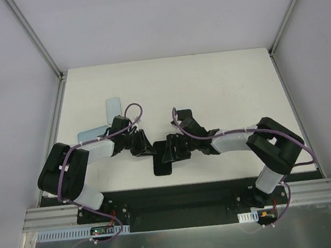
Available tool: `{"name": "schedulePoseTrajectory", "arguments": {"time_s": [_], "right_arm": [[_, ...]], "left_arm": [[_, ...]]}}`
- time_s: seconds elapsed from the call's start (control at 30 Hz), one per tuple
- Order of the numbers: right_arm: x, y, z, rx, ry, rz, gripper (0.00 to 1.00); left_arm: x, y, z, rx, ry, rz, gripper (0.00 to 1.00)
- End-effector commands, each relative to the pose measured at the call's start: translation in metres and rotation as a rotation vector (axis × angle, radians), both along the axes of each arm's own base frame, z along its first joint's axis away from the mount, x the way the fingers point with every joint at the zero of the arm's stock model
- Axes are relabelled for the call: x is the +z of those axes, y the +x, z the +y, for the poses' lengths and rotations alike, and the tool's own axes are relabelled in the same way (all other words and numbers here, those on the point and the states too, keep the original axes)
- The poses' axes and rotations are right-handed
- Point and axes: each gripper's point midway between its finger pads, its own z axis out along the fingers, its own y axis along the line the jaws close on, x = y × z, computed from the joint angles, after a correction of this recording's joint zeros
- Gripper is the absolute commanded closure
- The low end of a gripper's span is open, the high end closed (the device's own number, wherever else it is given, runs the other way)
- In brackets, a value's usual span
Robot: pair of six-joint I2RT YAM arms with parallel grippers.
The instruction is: Put the phone into the phone case
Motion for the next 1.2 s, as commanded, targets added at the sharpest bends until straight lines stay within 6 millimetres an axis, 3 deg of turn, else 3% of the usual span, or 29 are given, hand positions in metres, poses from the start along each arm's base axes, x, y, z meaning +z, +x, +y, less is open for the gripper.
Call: {"name": "schedulePoseTrajectory", "arguments": {"time_s": [0.0,0.13,0.3,0.57,0.67,0.83,1.17], "right_arm": [[0.019,0.016,0.027,-0.031,0.184,-0.016,0.4],[0.02,0.02,0.027,-0.073,0.222,0.024,0.39],[0.004,0.026,0.006,-0.147,0.096,-0.004,0.36],[-0.017,0.028,-0.022,-0.178,-0.124,-0.048,0.32],[-0.016,0.029,-0.023,-0.179,-0.154,-0.075,0.3],[-0.008,0.033,-0.025,-0.167,-0.201,-0.131,0.2],[-0.003,0.042,-0.027,-0.131,-0.227,-0.186,0.16]], "left_arm": [[0.017,-0.039,-0.018,-0.101,-0.145,0.089,0.81],[0.018,-0.044,-0.019,-0.092,-0.173,0.113,0.81],[0.016,-0.045,-0.015,-0.072,-0.153,0.1,0.79],[0.022,-0.028,-0.015,-0.057,-0.114,0.032,0.55],[0.019,-0.019,-0.013,-0.053,-0.072,0.025,0.52],[0.015,-0.009,-0.009,-0.044,-0.001,0.022,0.53],[0.007,-0.002,0.002,-0.005,0.062,0.011,0.58]]}}
